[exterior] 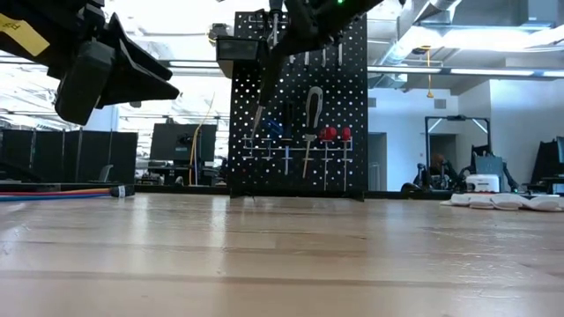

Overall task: Hang tools onto peg board
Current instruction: Hang the black screwdriver on the black pegboard

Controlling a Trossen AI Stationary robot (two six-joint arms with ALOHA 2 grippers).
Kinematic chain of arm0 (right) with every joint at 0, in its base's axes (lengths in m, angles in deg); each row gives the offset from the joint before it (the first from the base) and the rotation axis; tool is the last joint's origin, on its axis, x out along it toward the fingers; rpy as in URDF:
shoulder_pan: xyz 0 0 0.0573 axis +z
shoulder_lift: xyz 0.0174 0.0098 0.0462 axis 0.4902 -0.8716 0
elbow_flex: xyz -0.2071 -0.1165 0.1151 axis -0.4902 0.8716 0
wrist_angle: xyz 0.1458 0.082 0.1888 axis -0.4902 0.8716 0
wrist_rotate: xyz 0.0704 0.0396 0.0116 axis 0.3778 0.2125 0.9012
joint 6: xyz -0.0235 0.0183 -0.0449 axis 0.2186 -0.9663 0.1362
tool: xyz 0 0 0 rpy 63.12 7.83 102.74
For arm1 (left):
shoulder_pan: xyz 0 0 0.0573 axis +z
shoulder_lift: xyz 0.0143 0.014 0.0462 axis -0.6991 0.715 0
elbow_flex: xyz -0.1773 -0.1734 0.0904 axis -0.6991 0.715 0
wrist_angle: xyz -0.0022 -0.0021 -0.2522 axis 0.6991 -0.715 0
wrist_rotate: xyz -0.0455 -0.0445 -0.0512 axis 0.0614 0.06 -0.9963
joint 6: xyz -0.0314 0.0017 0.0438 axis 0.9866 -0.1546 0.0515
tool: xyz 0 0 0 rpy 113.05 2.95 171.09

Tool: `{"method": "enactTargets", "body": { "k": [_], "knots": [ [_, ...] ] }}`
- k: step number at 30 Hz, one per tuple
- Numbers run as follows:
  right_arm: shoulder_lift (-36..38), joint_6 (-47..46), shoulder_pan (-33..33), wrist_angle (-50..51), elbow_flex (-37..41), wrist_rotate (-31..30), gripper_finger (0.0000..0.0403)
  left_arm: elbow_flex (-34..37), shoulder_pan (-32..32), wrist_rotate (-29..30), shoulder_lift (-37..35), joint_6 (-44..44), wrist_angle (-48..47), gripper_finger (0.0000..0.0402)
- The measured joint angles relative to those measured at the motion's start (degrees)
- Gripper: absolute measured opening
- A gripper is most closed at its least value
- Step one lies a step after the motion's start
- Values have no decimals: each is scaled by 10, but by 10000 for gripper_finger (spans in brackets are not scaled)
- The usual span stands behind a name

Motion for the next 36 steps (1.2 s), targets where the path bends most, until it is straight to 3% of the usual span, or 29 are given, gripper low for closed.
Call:
{"method": "enactTargets", "body": {
  "k": [19,30,36],
  "knots": [
    [0,-7,-39,-2,0,55,113,0,0,-1,0,9,0,200],
    [-1,-17,-49,60,-51,65,113,0,9,-11,0,20,0,200],
    [0,-55,-76,87,-59,150,113,0,9,-13,0,19,0,200]
  ]
}}
